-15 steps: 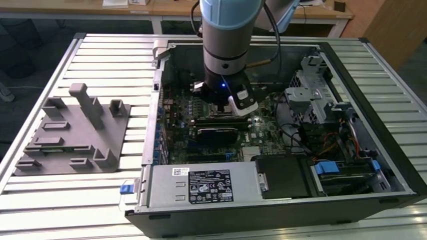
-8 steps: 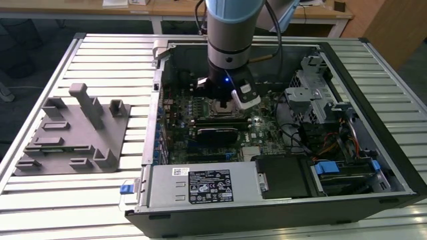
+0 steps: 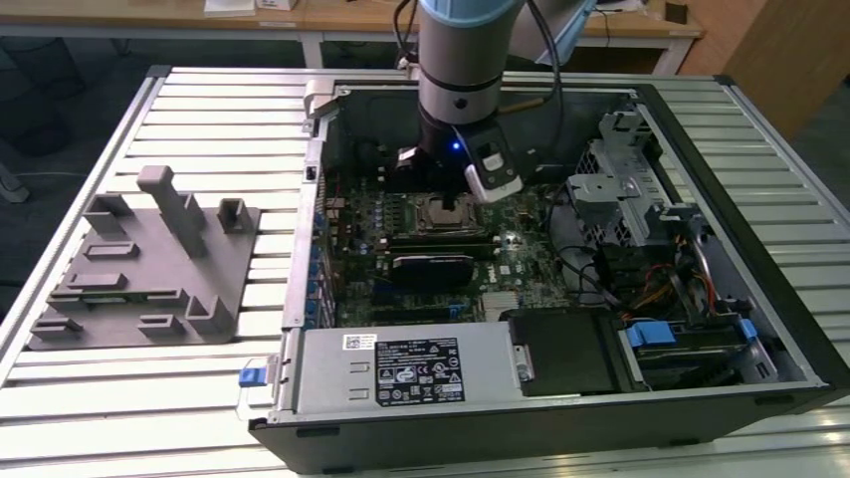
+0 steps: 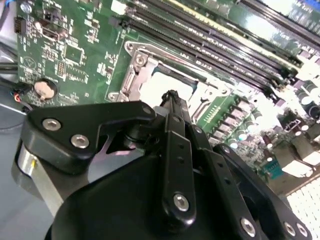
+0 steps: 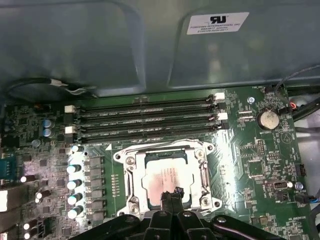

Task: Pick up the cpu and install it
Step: 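Install the second cpu locking lever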

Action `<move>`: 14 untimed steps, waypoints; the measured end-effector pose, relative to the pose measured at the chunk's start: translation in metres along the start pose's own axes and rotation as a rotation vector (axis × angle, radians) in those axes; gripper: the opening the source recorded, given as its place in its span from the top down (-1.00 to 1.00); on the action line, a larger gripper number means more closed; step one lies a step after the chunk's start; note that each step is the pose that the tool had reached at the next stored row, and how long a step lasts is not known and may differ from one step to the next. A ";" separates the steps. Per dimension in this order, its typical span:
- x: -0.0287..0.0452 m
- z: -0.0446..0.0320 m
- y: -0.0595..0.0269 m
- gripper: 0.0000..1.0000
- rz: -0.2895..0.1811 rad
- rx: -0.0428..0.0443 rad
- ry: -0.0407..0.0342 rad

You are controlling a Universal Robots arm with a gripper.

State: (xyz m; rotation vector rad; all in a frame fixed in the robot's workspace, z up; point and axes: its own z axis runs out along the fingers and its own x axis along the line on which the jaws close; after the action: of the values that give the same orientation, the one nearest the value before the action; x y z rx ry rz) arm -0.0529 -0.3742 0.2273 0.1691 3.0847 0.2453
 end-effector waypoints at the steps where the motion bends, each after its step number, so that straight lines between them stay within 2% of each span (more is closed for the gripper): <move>1: -0.0011 0.0004 0.0014 0.79 0.000 0.0058 0.0006; 3: -0.0029 0.0009 0.0030 0.79 0.000 0.0102 0.0026; 14: -0.0027 0.0036 0.0051 0.79 -0.029 0.0092 0.0073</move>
State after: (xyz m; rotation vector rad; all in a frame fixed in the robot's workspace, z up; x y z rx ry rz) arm -0.0495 -0.3690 0.2247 0.1238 3.0935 0.2311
